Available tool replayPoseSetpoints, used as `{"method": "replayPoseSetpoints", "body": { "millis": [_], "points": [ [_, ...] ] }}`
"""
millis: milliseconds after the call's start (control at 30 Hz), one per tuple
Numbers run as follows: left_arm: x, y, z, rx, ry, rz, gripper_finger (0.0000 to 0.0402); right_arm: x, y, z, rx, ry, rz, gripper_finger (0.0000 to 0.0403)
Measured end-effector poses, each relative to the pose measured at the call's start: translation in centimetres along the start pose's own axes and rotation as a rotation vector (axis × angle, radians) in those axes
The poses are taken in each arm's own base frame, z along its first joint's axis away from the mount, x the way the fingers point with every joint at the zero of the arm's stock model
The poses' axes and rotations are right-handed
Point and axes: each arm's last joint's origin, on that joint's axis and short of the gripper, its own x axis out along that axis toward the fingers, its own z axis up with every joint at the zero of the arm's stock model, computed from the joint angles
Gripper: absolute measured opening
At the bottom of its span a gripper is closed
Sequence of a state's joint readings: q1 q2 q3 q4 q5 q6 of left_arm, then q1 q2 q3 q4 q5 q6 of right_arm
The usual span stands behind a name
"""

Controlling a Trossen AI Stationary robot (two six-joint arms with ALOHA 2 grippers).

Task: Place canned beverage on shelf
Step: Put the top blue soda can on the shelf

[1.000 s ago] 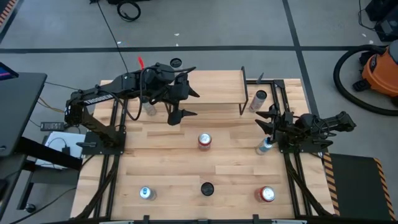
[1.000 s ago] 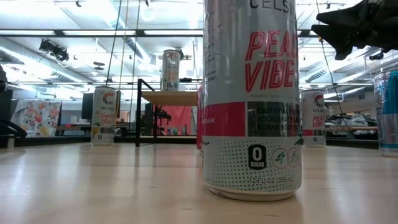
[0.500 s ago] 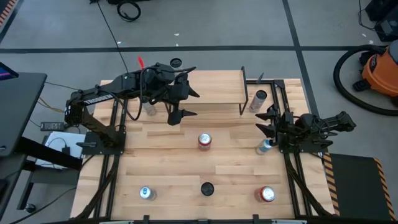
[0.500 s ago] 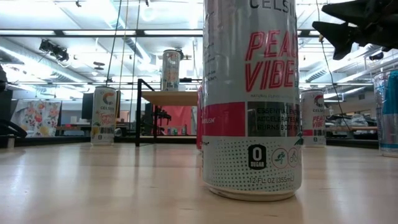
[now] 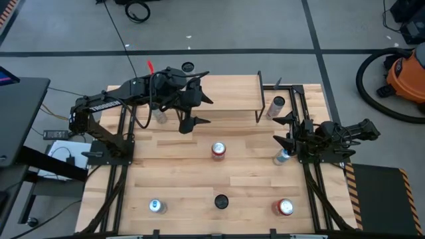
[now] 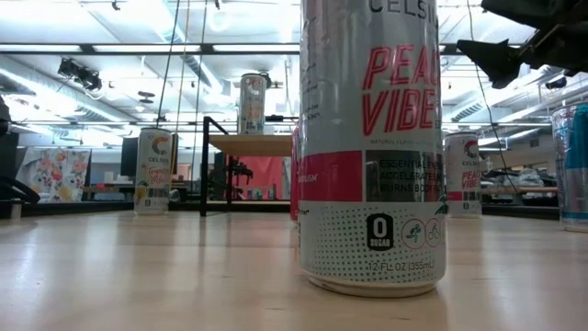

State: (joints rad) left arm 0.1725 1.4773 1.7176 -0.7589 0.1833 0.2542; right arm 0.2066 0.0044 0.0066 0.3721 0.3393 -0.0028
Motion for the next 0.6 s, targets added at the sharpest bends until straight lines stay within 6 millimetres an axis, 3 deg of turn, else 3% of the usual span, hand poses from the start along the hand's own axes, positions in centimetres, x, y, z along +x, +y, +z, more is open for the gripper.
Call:
{"method": "replayPoseSetpoints", "body": {
  "millis": [233, 433, 600],
  "points": [
    [0.0, 0.0, 0.0, -0.009, 0.000, 0.000, 0.0353, 0.0, 0.0, 0.5, 0.016, -0.046, -0.008, 0.0396],
    [0.0, 0.0, 0.0, -0.031, 0.001, 0.000, 0.0353, -0.1, 0.0, 1.4, 0.167, -0.137, 0.017, 0.0396],
    [0.0, 0.0, 0.0, -0.031, 0.001, 0.000, 0.0353, -0.1, 0.0, 1.6, 0.180, -0.160, 0.019, 0.0396]
  ]
}}
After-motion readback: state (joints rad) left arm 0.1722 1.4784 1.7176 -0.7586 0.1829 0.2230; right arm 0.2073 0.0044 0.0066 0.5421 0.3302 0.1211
